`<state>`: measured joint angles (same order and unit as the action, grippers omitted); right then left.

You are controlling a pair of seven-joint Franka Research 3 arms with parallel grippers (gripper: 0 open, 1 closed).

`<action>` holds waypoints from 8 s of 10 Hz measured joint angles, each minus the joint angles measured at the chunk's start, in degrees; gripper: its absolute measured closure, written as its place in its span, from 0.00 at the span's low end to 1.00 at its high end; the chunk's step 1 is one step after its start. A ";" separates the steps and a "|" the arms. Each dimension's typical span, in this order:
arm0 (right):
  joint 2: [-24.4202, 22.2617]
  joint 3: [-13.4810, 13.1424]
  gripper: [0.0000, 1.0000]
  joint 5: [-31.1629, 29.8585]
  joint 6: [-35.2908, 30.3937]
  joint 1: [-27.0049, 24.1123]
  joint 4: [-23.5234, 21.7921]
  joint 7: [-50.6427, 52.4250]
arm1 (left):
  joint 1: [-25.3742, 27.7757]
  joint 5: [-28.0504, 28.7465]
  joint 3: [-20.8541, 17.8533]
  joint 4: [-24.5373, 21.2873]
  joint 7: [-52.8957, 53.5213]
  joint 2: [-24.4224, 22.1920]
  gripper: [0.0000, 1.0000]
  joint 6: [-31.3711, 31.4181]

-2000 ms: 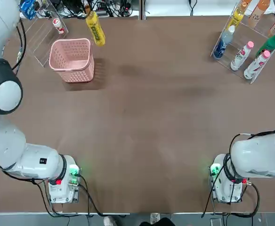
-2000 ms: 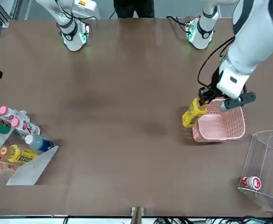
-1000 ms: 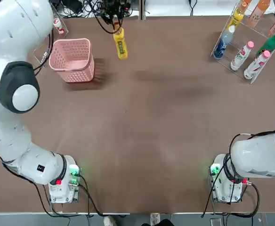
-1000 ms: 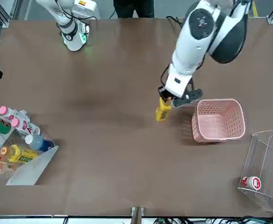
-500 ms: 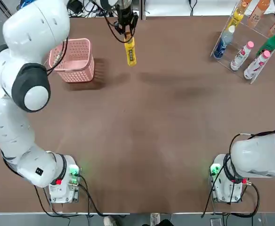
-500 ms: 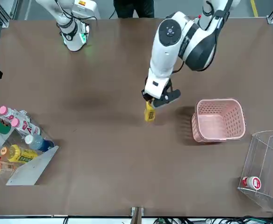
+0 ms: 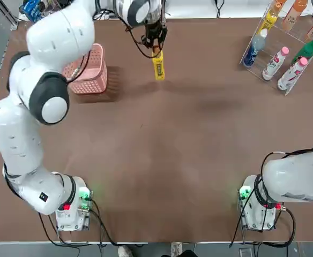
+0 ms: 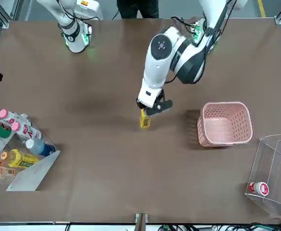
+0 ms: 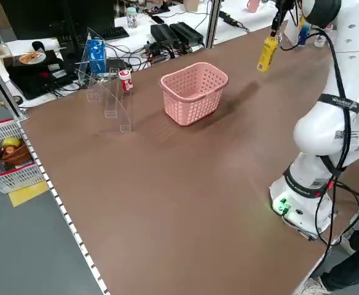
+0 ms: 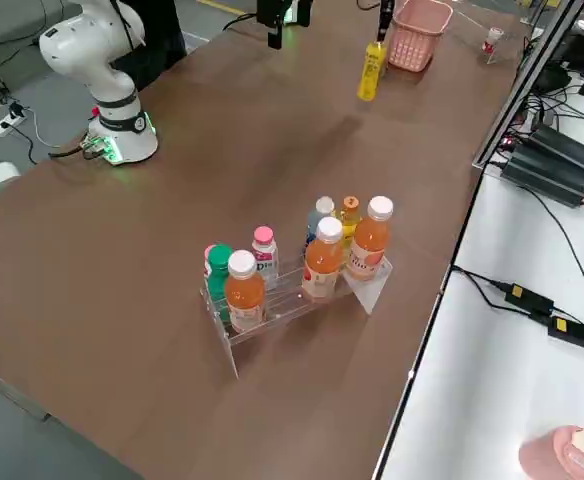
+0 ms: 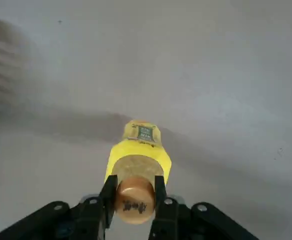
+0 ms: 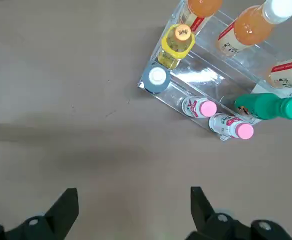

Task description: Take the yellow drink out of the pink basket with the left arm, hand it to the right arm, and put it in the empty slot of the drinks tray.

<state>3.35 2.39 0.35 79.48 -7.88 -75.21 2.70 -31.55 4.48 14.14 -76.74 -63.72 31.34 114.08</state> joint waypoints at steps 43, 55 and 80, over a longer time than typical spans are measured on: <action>-0.06 0.28 0.01 1.22 -1.72 -1.12 2.70 0.01 | 5.03 -8.10 -39.95 2.72 54.86 -18.52 0.00 -29.76; 7.60 2.67 0.01 1.79 1.84 32.44 1.88 -24.57 | 5.26 -9.70 -42.20 3.13 66.25 -19.18 0.00 -29.74; 38.06 1.14 0.32 -4.54 31.14 47.74 10.01 -43.80 | 32.24 -7.89 -15.21 4.99 64.48 -23.25 0.00 -31.87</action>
<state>41.41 3.52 -4.19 110.62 39.86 -65.20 -41.09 0.69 -3.42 -1.07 -71.75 0.76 8.09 82.21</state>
